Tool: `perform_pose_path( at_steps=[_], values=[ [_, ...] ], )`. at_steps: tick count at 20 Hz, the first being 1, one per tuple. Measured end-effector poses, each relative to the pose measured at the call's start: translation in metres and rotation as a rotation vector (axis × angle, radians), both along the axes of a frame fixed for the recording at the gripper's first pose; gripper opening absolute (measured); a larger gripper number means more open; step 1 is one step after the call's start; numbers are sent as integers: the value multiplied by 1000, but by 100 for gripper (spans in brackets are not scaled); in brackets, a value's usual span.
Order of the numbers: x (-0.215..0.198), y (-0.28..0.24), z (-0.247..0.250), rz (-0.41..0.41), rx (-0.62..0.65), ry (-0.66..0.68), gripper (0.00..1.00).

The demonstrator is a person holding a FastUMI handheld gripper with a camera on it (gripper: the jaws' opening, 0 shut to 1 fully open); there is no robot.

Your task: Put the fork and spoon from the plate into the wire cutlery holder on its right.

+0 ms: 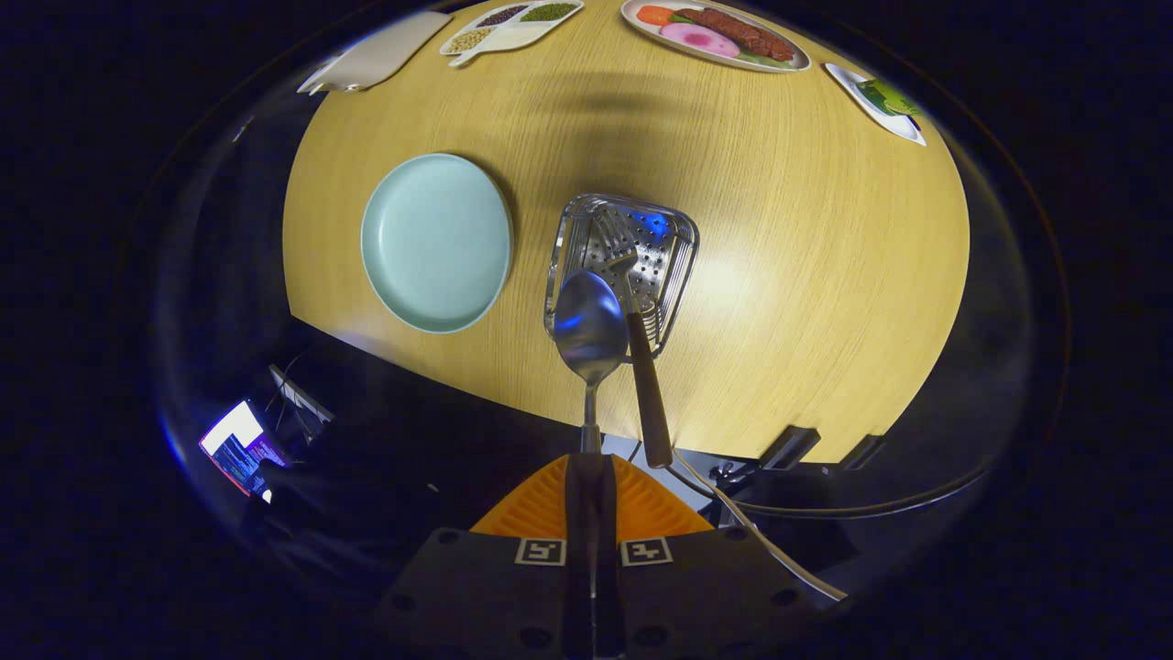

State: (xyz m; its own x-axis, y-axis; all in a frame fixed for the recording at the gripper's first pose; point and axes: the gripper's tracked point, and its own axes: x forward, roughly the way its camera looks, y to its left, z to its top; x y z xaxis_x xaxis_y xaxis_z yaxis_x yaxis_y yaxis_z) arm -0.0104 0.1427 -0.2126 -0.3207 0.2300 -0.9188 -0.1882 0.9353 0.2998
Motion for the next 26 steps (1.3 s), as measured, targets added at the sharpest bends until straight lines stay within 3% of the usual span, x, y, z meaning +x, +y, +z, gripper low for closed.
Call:
perform_pose_path(
  at_steps=[7,13,17,20,22,26],
  values=[
    [18,0,-14,96,-113,159,7],
    [31,5,-22,85,-131,147,14],
    [30,11,-20,60,-84,103,38],
    [28,7,-15,64,-72,35,85],
    [22,1,-8,75,-73,0,100],
    [29,6,-3,-13,-8,-167,99]
  ],
)
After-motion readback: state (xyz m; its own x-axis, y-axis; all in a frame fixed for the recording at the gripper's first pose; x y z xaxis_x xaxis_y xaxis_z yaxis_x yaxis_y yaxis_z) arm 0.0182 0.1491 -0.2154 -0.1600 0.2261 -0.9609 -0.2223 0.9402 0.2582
